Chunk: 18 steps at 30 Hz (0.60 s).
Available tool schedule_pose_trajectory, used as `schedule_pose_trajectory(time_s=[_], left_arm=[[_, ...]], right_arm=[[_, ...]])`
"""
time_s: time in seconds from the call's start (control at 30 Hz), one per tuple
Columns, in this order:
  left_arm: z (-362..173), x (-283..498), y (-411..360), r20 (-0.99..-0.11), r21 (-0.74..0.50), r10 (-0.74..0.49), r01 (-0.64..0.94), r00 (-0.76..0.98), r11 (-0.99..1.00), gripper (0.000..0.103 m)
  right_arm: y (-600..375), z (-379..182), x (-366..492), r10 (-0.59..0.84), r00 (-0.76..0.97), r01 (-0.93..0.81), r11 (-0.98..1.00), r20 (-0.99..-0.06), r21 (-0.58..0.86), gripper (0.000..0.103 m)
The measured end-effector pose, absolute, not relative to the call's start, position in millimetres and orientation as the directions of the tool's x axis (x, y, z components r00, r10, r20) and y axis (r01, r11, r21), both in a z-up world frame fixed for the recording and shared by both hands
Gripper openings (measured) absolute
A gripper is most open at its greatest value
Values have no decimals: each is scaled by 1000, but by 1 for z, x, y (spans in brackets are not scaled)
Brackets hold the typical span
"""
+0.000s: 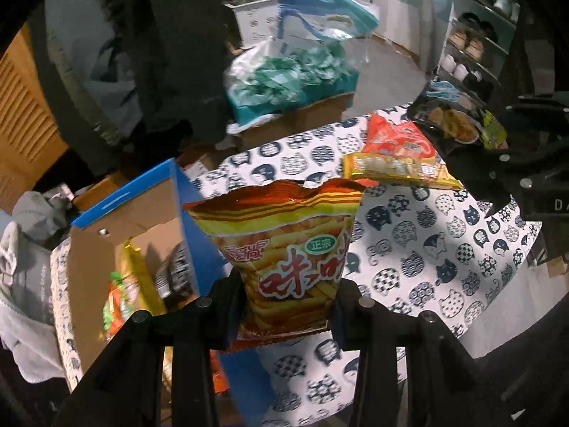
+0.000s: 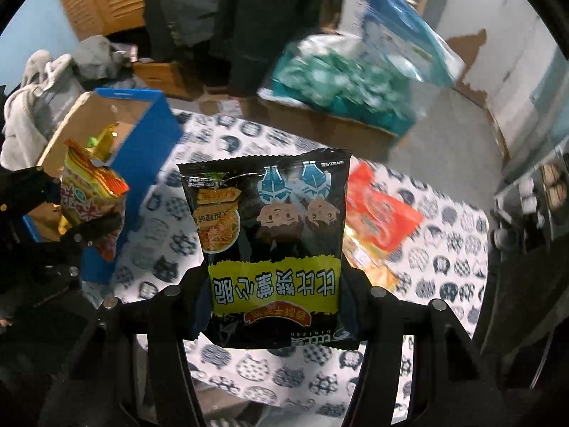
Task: Organize snacks
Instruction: 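Lift both bags and carry them over the cardboard box, then lower both bags into the box and open both tools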
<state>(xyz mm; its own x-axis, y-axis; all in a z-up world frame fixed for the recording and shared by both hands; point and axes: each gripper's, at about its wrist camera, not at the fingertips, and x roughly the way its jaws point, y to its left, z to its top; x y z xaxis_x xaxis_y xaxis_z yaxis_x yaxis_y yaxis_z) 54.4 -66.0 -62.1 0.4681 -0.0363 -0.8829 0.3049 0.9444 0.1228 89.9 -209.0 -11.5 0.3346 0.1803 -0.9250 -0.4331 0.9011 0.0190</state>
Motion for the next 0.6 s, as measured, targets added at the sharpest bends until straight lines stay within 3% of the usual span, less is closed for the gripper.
schedule_pose_trajectory(time_s=[0.6], left_arm=[[-47,38,27,-860,123,14,180,510,976,40]], right_arm=[[-82,-8,99,257,275,-590,806,-926,48,58]])
